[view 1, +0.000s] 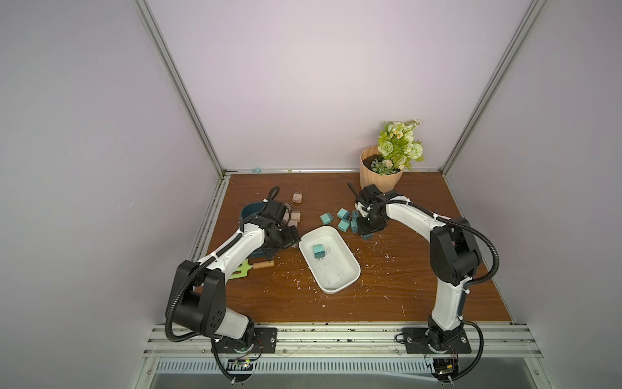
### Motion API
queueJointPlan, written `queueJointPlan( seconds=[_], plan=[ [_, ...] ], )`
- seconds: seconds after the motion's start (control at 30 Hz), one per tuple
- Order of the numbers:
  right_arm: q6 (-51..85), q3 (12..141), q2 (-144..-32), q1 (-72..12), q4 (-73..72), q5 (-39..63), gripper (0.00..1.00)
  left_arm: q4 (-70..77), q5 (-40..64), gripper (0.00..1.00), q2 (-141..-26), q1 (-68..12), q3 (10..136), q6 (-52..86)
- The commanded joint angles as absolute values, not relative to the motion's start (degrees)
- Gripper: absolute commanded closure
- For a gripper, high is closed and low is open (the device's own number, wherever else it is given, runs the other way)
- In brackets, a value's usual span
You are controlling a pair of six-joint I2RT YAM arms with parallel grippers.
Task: Place the plugs by color into the storage box
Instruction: Pick up the plug from the center of the board, then place the plug in the storage box.
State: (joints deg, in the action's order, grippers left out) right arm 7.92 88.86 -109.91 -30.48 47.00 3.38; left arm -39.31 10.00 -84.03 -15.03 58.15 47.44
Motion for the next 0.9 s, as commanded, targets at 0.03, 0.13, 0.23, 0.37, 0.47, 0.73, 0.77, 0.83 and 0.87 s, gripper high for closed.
queueJointPlan(
  seconds=[0.03, 0.13, 0.23, 0.37, 0.47, 0.73, 0.77, 0.83, 0.87],
  plan=[
    [10.9, 93.9, -105.8, -39.5, 51.7, 6.2, 0.6, -41.9, 8.9, 0.03, -82.4, -11.1, 60.2, 44.0],
    [13.5, 94.1, -106.9, -43.2, 50.4, 6.6, 0.6, -42.1, 8.8, 0.03, -81.4, -10.4, 59.5, 44.0],
    [15.3, 94.0, -108.8, -45.7, 48.5, 7.2, 0.6, -42.0, 8.9, 0.03, -80.2, -10.5, 57.9, 44.7],
    [16.1, 94.8, -112.7, -48.3, 47.1, 6.9, 0.6, -42.1, 8.9, 0.03, -78.0, -10.5, 55.9, 45.2],
    [16.3, 93.9, -115.0, -48.7, 45.9, 6.0, 0.6, -42.1, 9.3, 0.03, -76.3, -10.4, 54.4, 45.6],
    [16.9, 93.1, -119.0, -48.6, 44.7, 2.5, 0.6, -42.1, 10.3, 0.03, -72.5, -10.4, 50.9, 46.8],
    [17.1, 93.1, -119.6, -48.6, 44.5, 2.1, 0.6, -42.1, 10.4, 0.03, -72.3, -10.4, 50.7, 46.6],
    [17.4, 93.8, -120.6, -48.7, 44.4, 1.8, 0.6, -42.1, 10.7, 0.03, -72.0, -10.5, 50.4, 46.7],
    [17.4, 94.4, -121.2, -48.7, 44.3, 2.1, 0.59, -42.1, 10.8, 0.03, -71.9, -10.5, 50.3, 46.6]
  ],
)
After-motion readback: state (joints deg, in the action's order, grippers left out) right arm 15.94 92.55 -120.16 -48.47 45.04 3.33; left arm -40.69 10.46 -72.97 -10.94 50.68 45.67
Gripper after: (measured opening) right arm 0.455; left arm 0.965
